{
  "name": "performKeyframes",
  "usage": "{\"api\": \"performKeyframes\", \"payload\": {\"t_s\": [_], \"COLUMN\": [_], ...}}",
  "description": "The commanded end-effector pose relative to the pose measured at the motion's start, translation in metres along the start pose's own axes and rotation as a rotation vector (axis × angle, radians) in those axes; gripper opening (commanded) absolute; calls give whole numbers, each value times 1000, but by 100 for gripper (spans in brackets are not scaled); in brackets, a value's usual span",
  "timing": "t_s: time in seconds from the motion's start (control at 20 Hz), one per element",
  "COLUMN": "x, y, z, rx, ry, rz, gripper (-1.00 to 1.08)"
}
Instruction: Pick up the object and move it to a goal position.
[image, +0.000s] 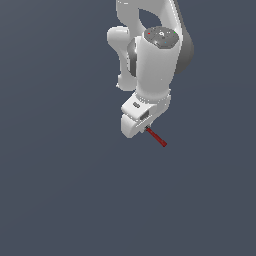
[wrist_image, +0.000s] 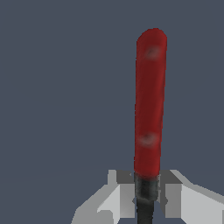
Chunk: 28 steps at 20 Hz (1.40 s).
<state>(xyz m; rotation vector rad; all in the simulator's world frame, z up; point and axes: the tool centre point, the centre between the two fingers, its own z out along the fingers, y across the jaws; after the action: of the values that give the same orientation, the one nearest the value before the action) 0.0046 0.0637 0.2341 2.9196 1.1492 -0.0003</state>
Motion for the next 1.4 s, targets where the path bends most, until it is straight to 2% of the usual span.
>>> {"api": "performKeyframes", "payload": {"t_s": [0.0,0.8,1.35], "x": [7,56,73], "y": [-18,-116,-143], "z": [-26,-182,-229], "rx": [0,2,4], "ry": [0,1,2], "rz": [0,0,2], "gripper": [-100,-100,-100]}}
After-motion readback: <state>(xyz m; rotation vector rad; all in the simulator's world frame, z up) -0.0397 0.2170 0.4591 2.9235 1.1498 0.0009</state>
